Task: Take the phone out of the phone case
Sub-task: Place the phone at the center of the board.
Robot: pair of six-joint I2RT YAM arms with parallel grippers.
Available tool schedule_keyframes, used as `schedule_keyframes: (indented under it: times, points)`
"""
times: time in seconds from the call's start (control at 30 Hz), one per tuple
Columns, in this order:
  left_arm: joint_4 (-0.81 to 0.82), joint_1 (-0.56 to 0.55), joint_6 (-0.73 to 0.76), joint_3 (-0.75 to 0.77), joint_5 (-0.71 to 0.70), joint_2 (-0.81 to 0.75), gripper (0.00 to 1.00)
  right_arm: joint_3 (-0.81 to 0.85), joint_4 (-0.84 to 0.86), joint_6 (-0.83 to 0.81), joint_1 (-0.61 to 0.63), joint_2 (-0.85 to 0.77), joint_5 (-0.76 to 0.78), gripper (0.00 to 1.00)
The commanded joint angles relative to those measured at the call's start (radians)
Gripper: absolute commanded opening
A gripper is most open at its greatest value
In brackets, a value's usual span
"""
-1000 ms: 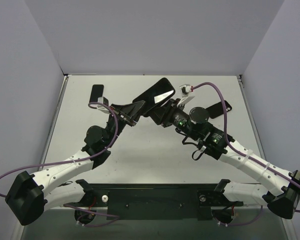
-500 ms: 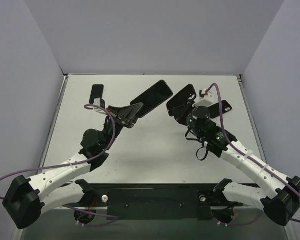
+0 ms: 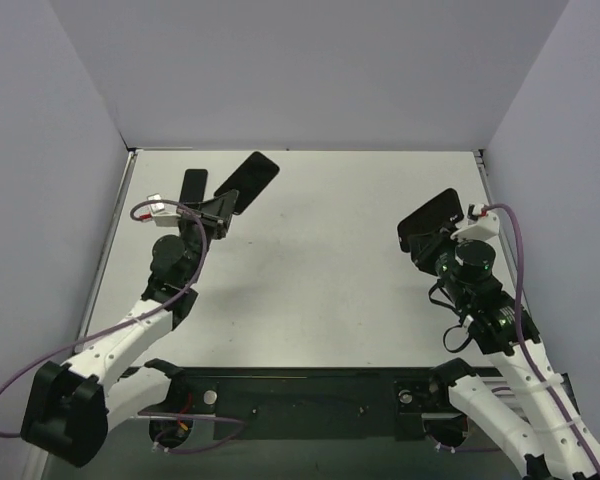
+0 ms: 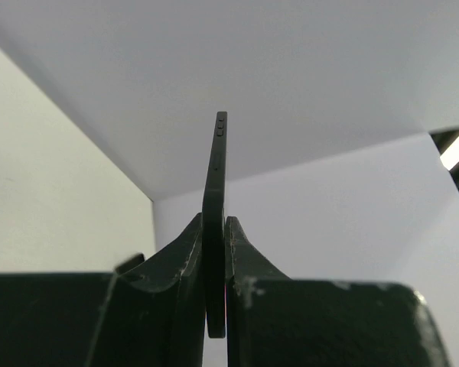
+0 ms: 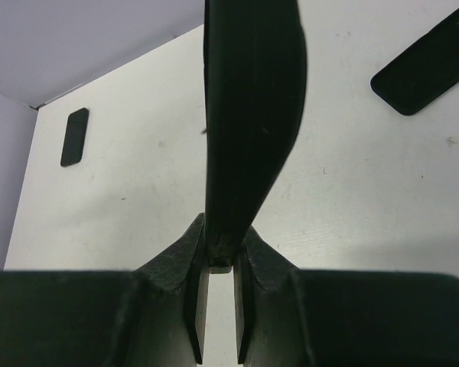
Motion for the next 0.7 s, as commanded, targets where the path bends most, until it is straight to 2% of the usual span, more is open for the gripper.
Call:
schedule_keyframes:
  times: [0.0,0.07,0.17,0.4,0.67]
  points:
    - [0.18,0.121,-0.149,-0.02,-0.061,0.181,0.0,-0.03,-0.079,-0.065,-0.009,-0.06,-0.036,0.0]
    - [0.252,0.138,-0.165,-0.005,-0.136,0.291,0.0,-0.025,-0.099,-0.071,-0.012,-0.083,-0.039,0.0]
    - [0.275,0.158,-0.172,0.07,-0.204,0.43,0.0,-0.022,-0.12,-0.08,-0.018,-0.103,-0.033,0.0]
    - [0.496,0.189,-0.294,0.257,-0.349,0.905,0.0,-0.01,-0.156,-0.077,-0.034,-0.133,-0.065,0.0]
    - [0.53,0.195,-0.331,0.403,-0.523,1.137,0.0,-0.007,-0.185,-0.097,-0.049,-0.153,-0.068,0.0]
